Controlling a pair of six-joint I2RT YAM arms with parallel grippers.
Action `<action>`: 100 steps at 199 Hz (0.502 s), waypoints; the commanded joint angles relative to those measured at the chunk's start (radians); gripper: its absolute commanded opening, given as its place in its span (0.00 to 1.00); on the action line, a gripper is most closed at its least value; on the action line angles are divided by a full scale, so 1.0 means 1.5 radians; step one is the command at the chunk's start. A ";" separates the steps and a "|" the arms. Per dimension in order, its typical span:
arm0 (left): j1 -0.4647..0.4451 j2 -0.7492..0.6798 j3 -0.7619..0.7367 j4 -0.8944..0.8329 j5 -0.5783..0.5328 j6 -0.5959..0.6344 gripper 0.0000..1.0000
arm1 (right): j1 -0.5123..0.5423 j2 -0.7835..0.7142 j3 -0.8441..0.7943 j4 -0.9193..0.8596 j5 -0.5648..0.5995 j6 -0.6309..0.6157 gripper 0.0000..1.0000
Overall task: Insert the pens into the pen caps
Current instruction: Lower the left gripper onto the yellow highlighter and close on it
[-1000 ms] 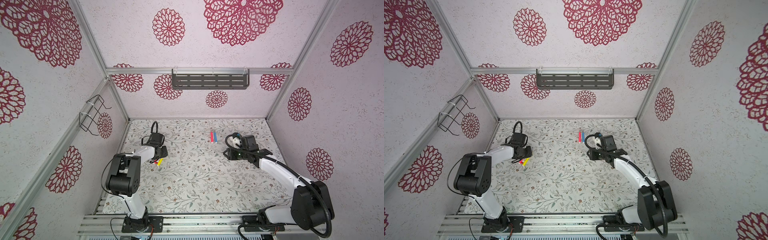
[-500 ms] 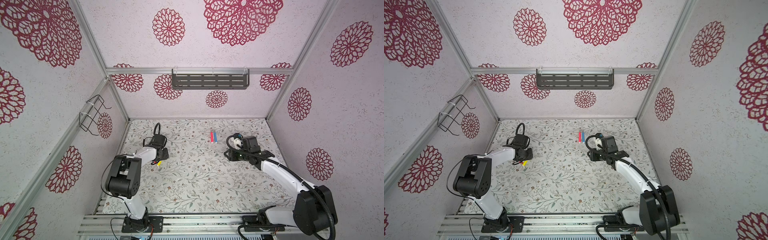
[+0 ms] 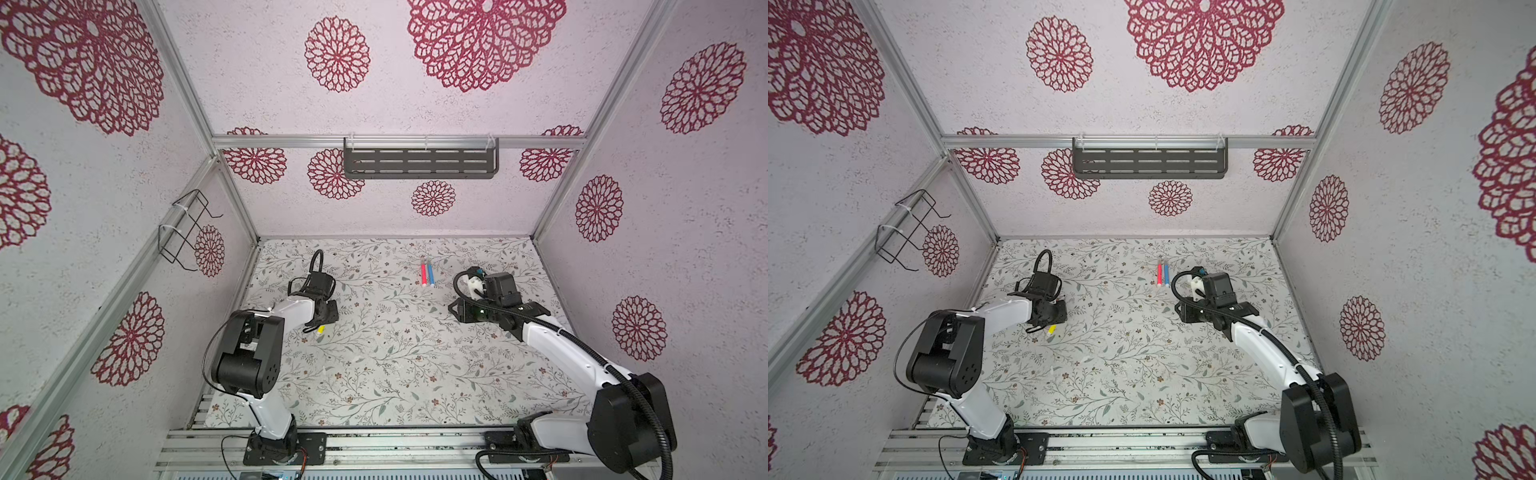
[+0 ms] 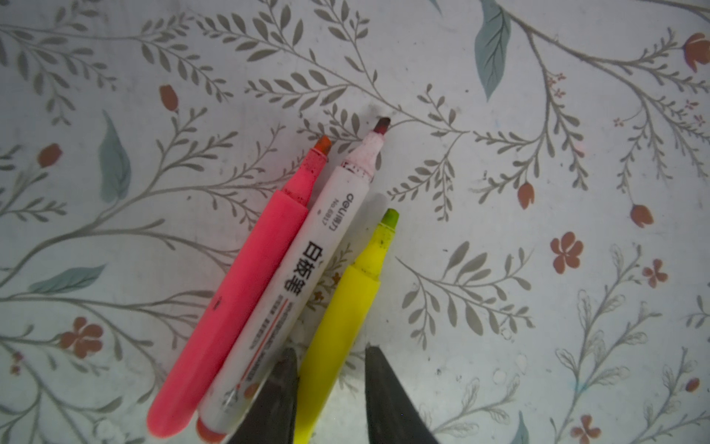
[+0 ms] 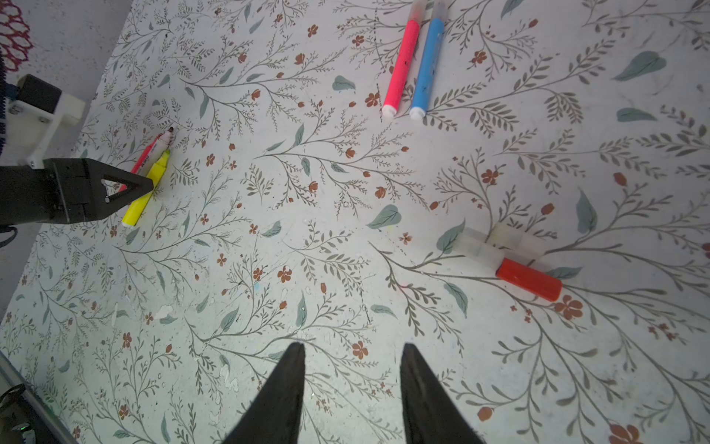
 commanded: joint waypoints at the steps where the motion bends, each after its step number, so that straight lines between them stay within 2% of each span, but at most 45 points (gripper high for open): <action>1: -0.016 0.007 0.009 -0.003 0.006 0.008 0.32 | 0.002 -0.028 0.000 -0.001 -0.006 0.007 0.43; 78: -0.057 0.055 0.018 -0.009 0.040 0.005 0.30 | 0.002 -0.030 0.005 -0.004 0.005 0.008 0.43; 100: -0.065 0.068 0.020 -0.009 0.044 0.004 0.22 | 0.002 -0.028 0.007 -0.001 0.005 0.011 0.43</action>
